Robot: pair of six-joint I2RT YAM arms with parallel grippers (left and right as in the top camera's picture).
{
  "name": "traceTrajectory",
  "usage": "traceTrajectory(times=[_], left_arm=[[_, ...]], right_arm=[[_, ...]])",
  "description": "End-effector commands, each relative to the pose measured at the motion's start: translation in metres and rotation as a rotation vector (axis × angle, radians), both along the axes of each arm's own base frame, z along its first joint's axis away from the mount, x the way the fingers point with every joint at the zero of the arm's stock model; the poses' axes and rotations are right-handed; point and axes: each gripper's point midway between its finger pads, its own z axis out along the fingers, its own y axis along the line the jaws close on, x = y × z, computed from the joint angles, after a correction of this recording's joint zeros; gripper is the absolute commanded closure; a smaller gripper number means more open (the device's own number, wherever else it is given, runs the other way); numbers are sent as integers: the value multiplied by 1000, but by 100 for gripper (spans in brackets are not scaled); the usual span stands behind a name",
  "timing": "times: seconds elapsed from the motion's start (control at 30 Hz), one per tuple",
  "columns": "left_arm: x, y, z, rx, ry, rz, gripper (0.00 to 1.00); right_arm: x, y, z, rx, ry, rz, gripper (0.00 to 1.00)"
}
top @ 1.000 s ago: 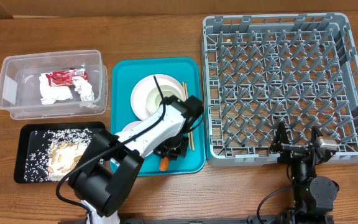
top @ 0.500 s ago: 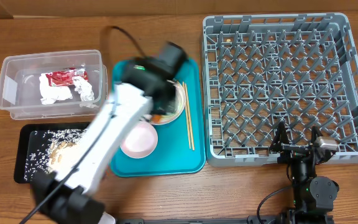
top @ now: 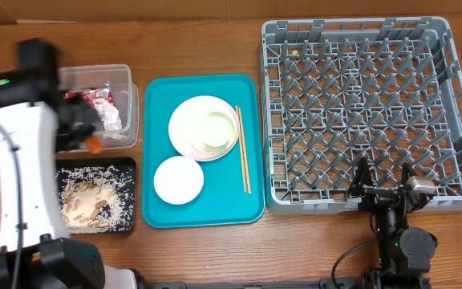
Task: Sort waste into correct bins and load items into the dishwasher
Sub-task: 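Carry the carrot left and release it onto the black tray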
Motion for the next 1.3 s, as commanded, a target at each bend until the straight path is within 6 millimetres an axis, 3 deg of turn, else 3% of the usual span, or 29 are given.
traceTrajectory(times=[0.0, 0.17, 0.23, 0.4, 0.57, 0.97, 1.27], left_arm=[[-2, 10, 2, -151, -72, 108, 96], [-10, 41, -17, -181, -79, 270, 96], [-14, 52, -36, -208, -81, 358, 96], [-12, 48, -77, -369, -134, 425, 96], [-21, 50, -103, -351, -110, 447, 96], [-37, 42, -147, -379, -71, 564, 96], [-37, 48, -151, -354, -78, 592, 96]], right_arm=[[0, 0, -1, -5, -6, 2, 0], [0, 0, -1, -5, -6, 2, 0], [0, 0, -1, -5, -6, 2, 0], [0, 0, -1, -5, -6, 2, 0], [0, 0, -1, -5, -6, 2, 0], [0, 0, -1, -5, -6, 2, 0], [0, 0, -1, -5, -5, 2, 0]])
